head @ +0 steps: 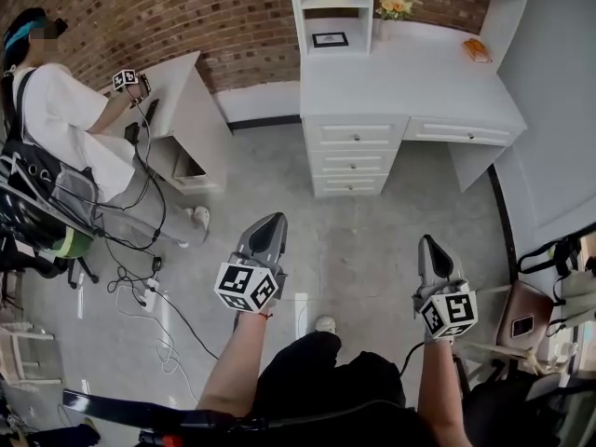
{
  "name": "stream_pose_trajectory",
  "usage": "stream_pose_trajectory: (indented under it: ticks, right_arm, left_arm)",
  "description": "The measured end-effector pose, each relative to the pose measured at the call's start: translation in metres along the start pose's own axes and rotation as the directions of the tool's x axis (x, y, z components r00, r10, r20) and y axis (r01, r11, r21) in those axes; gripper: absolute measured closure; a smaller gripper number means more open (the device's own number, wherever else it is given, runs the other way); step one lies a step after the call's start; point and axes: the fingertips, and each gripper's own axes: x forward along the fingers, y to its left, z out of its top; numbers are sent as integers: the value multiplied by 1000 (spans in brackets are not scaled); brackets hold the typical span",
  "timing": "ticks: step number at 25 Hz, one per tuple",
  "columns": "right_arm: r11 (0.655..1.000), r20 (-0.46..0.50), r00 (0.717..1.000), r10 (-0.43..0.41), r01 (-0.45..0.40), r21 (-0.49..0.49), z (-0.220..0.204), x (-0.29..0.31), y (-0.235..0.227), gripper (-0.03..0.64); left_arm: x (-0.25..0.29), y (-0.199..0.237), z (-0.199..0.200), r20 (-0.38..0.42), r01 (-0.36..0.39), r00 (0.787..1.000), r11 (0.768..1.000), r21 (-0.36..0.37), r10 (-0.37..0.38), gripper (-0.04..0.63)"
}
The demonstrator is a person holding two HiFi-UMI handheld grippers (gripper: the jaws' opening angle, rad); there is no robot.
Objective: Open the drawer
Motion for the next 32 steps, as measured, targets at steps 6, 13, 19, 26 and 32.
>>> stream_pose_trajectory:
  ticks: [6,13,19,26,32]
  right_arm:
    - [1000,-56,998,-12,14,26,-22,21,0,614]
    - [999,-93,996,13,-9,43,-48,49,-7,614]
    - [998,-83,995,52,-48,45,-49,103,-24,614]
    - [995,-109,989,95,-89,52,-54,169,-49,614]
    - [992,-159,980,119,-110,69,-78,222,-74,614]
  left_arm:
    - [23,13,-18,-29,21,999,999,-37,-22,592]
    - [46,18,-41,-54,20,998,998,-62,-23,592]
    - [81,32,-36,-46,6,999,999,-44,-8,592]
    - [133,56,-43,-57,-20,998,998,-62,16,592]
    - [182,72,-67,-94,-26,995,996,-88,17,592]
